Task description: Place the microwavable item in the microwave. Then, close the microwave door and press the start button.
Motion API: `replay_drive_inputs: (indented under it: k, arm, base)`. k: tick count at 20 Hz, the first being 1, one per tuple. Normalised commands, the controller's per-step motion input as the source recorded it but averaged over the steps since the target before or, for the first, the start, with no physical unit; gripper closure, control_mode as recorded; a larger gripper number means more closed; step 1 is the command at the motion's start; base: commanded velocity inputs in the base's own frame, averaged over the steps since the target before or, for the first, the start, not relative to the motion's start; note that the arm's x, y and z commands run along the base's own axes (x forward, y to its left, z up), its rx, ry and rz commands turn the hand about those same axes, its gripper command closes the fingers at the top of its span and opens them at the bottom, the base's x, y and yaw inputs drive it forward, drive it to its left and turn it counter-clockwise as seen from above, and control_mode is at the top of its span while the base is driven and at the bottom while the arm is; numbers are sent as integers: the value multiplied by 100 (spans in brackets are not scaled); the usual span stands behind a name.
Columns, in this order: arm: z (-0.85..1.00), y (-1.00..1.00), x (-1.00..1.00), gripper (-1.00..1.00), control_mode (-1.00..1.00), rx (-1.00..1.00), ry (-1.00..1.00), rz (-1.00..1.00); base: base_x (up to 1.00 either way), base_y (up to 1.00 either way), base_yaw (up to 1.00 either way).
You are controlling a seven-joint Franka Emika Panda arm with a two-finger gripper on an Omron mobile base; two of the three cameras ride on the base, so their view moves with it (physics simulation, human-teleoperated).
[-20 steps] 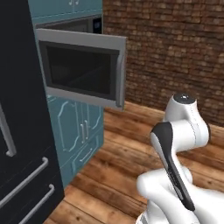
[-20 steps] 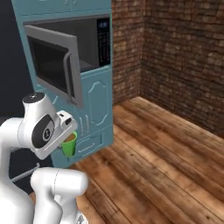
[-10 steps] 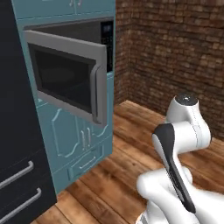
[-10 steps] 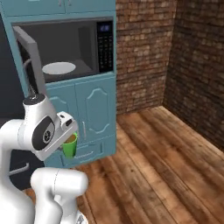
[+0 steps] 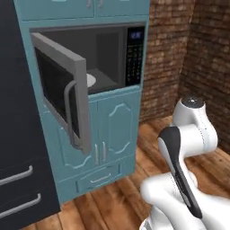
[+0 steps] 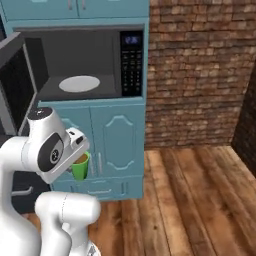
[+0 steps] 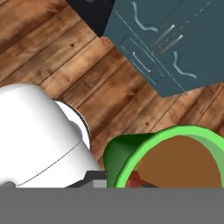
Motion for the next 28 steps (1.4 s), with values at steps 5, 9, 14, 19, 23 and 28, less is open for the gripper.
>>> replay_drive_inputs:
  k: [5,9,14,19,23,28]
  arm:
    - [0,0,0,100,100,0,0,0]
    - [0,0,0,100,100,0,0,0]
    - [0,0,0,100,100,0,0,0]
    - [0,0,0,100,100,0,0,0]
    - [0,0,0,100,100,0,0,0]
    - [0,0,0,100,100,0,0,0]
  base:
    - [100,-45,62]
    - [72,-61,60]
    - [23,-82,56]
    - [35,-55,62]
    - [73,-38,58]
    - [54,-7,38]
